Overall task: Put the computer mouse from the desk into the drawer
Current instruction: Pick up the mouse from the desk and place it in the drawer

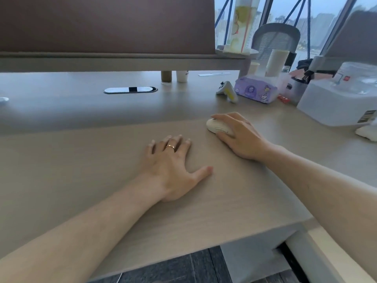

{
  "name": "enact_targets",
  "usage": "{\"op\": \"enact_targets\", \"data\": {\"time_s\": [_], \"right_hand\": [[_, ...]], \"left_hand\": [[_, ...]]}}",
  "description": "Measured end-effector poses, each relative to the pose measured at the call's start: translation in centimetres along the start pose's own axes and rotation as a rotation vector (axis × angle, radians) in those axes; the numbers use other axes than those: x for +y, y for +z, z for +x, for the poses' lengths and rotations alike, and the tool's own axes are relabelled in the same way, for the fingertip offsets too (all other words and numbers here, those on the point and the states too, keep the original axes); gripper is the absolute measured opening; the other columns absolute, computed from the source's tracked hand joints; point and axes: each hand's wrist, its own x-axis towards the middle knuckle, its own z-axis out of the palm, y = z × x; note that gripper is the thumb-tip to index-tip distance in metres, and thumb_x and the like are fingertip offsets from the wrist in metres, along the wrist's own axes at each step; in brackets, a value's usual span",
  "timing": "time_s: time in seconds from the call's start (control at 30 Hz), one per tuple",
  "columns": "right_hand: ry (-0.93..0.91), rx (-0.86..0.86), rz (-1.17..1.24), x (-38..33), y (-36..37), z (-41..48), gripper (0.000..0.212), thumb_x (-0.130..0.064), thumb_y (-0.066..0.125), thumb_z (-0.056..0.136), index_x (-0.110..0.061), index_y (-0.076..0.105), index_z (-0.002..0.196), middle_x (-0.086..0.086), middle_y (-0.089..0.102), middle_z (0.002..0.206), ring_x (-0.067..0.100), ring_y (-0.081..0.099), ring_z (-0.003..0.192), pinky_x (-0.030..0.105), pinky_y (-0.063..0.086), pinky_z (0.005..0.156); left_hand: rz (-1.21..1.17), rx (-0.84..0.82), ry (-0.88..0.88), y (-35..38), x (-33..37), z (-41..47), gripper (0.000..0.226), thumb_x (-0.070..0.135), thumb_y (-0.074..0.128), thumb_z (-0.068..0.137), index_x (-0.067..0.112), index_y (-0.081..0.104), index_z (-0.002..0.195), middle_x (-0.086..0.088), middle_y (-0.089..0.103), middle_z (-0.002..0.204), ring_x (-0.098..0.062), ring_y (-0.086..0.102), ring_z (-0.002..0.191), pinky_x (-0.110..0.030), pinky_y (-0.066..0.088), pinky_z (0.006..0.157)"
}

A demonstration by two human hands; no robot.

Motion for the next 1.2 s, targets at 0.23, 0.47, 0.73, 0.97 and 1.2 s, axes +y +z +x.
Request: {"op": "enact_targets", "data": {"time_s": [0.23, 0.47, 0.73, 0.97, 1.2], "right_hand": [[-0.017, 0.1, 0.043, -1.1, -0.4, -1.0, 0.044, -0.03, 0.062, 0.093, -0.029, 0.058, 0.137, 0.008, 0.054, 0.136, 0.029, 0.054, 0.124, 0.031, 0.036, 0.109], [-0.024, 0.251, 0.077, -3.5, -5.9, -6.7, 0.045, -0.022, 0.062, 0.093, -0.025, 0.058, 0.138, 0.005, 0.053, 0.136, 0.024, 0.051, 0.126, 0.027, 0.034, 0.109], [0.034, 0.319, -0.022, -3.9, -13.8, -17.5, 0.042, -0.026, 0.058, 0.097, -0.033, 0.054, 0.139, -0.002, 0.047, 0.143, 0.014, 0.046, 0.128, -0.001, 0.018, 0.098], [0.121, 0.387, -0.038, -3.2, -16.9, -25.0, 0.042, -0.029, 0.058, 0.097, -0.036, 0.053, 0.138, -0.004, 0.045, 0.145, 0.017, 0.047, 0.13, 0.024, 0.032, 0.108], [0.168, 0.42, -0.037, -2.1, -18.2, -29.6, 0.043, -0.029, 0.059, 0.096, -0.035, 0.053, 0.139, -0.005, 0.044, 0.146, 0.017, 0.045, 0.134, 0.034, 0.036, 0.112]], "left_hand": [[-0.003, -0.02, -0.001, -0.4, 0.1, -0.1, 0.111, 0.096, 0.009, 0.067, 0.036, 0.018, 0.16, 0.006, 0.013, 0.172, -0.017, 0.005, 0.157, -0.048, 0.002, 0.126], [-0.023, 0.006, 0.006, -0.9, 0.4, -0.7, 0.106, 0.093, 0.019, 0.071, 0.034, 0.026, 0.159, 0.005, 0.021, 0.17, -0.02, 0.017, 0.156, -0.047, 0.01, 0.126], [-0.135, 0.326, 0.212, -1.1, 3.5, -4.1, 0.059, 0.041, 0.071, 0.087, 0.017, 0.056, 0.139, -0.007, 0.051, 0.151, -0.034, 0.052, 0.131, -0.049, 0.041, 0.105], [-0.298, 0.352, 0.622, 0.5, 17.1, -9.7, 0.055, 0.05, 0.059, 0.092, 0.023, 0.052, 0.139, 0.003, 0.049, 0.152, -0.02, 0.044, 0.137, -0.038, 0.036, 0.108], [-0.243, 0.118, 0.773, 5.4, 24.0, -11.5, 0.071, 0.053, 0.056, 0.096, 0.019, 0.036, 0.154, 0.0, 0.038, 0.16, -0.019, 0.03, 0.149, -0.034, 0.025, 0.123]]}}
